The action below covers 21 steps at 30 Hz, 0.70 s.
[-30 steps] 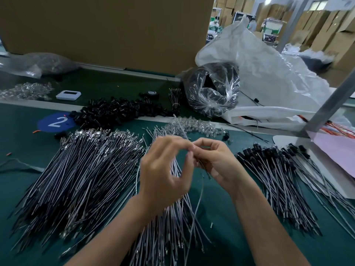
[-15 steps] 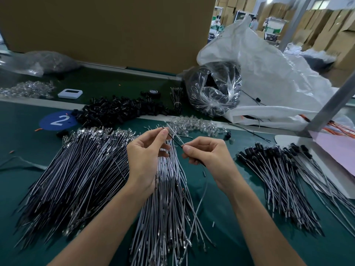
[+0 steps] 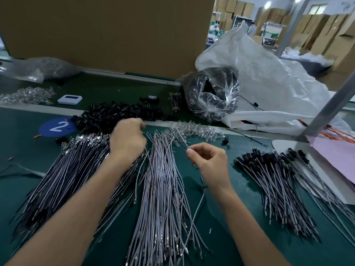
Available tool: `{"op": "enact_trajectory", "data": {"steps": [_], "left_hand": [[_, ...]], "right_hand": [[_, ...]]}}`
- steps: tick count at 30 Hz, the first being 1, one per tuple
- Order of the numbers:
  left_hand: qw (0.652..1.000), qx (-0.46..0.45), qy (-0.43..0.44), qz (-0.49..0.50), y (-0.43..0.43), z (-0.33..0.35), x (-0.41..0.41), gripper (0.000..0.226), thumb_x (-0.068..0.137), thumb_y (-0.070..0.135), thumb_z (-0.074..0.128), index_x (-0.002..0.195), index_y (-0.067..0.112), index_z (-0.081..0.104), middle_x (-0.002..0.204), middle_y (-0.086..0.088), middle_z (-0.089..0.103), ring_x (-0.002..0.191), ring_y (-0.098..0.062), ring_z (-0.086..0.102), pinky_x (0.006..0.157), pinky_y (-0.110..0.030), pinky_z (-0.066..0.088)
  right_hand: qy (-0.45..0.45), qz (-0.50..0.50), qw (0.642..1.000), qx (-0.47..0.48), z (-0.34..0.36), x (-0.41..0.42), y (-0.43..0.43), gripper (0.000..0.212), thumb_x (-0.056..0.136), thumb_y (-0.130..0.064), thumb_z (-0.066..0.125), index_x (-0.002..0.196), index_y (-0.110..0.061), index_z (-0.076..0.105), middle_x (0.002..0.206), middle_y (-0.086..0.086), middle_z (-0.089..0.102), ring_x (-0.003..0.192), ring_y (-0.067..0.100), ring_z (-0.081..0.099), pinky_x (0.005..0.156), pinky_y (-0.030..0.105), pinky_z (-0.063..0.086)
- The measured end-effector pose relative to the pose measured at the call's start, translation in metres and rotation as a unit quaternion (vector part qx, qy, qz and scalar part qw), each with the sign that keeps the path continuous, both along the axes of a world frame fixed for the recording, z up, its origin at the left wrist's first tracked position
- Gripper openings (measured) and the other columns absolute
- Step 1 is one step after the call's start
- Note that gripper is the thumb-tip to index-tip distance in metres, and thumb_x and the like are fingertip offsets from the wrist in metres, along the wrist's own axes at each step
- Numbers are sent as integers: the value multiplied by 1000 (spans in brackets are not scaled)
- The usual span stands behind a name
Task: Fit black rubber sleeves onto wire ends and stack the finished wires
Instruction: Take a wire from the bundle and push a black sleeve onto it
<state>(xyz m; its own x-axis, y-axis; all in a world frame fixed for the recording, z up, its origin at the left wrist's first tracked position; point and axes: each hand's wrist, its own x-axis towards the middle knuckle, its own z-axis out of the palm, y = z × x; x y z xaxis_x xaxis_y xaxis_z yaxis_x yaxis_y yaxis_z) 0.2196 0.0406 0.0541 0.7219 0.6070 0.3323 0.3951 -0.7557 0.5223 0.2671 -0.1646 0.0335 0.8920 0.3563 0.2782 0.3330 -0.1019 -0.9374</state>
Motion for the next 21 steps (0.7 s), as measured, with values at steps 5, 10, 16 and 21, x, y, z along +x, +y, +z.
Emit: {"op": "enact_trajectory", "data": {"steps": [5,10,16,21], "left_hand": [[957,119,260,39,59,7,28,26,85,-7,57,105,5,68,100,-14,60,93,-34,60,69,-39,46],[961,112,253,4,80,4,33,19,85,-9,54,94,3,66,83,-11,58,70,-27,56,67,-39,47],[998,-22,35,-44,48,20,28,23,89,9,67,112,5,72,108,-16,71,100,-31,65,93,-38,51],[962,-217,-148,-70,-17,14,-2,15,86,11,74,101,13,77,84,4,71,75,-14,68,80,-27,57]], "right_hand": [[-32,-2,999,-27,-4,-1,2,16,84,-8,74,75,-21,75,65,-6,70,60,6,62,61,19,50],[-56,-6,998,-42,-5,1,3,14,84,-9,75,76,-22,75,66,-5,70,61,8,63,61,20,52],[-61,-9,997,-46,-4,2,2,12,84,-10,75,79,-21,76,66,-10,70,61,4,63,61,16,50],[-46,-21,998,-27,1,6,-3,13,81,-11,78,79,-24,77,67,-8,71,59,3,62,58,22,51]]}}
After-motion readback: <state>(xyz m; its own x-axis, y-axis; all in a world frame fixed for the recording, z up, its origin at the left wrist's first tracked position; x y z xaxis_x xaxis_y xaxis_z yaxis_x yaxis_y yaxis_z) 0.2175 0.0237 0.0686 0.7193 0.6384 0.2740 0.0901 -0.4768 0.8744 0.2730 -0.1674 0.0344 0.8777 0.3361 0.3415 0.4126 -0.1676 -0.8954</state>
